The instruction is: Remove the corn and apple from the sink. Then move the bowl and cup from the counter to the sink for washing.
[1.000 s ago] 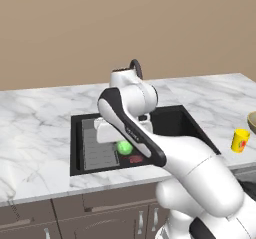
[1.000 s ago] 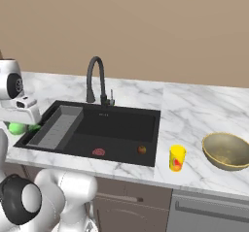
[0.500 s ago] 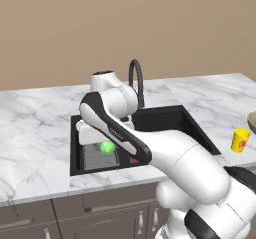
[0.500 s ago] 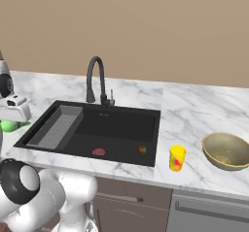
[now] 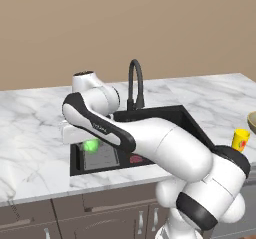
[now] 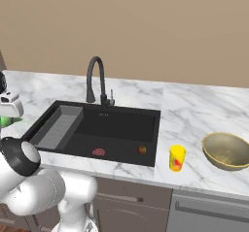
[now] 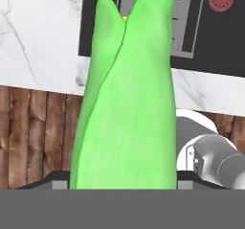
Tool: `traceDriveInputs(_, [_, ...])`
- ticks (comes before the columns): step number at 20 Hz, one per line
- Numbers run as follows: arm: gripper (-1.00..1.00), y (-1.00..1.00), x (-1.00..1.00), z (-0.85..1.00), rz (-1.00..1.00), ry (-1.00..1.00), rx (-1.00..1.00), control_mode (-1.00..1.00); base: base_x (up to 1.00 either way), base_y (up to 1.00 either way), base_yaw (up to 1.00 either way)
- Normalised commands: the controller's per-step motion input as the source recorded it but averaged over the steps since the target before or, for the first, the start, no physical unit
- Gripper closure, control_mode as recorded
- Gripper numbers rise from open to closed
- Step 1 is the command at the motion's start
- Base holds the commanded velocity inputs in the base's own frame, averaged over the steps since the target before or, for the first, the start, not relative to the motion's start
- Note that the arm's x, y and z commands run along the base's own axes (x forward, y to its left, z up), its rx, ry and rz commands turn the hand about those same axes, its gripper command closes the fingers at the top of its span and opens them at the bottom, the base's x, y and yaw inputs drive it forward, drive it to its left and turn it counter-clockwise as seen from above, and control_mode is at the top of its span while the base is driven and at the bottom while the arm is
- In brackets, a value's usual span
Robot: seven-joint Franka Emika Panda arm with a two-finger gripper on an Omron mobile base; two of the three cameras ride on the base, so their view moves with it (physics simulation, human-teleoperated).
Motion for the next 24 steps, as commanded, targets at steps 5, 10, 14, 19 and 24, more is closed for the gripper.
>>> traceDriveInputs(5, [1.0,0.44,0.25,-0.07,0.06,0.0,0.0,-1.0,0.0,0.0,0.0])
traceDriveInputs(10, [1.0,0.38,0.27,-0.1,0.05,0.0,0.0,-1.0,0.0,0.0,0.0])
traceDriveInputs(14, [1.0,0.36,0.3,-0.13,0.04,-0.01,0.0,-1.0,0.0,0.0,0.0])
traceDriveInputs(19, [1.0,0.35,0.34,-0.12,0.03,-0.01,0.0,-1.0,0.0,0.0,0.0])
traceDriveInputs(24, [1.0,0.36,0.35,-0.13,0.02,0.0,0.0,-1.0,0.0,0.0,0.0])
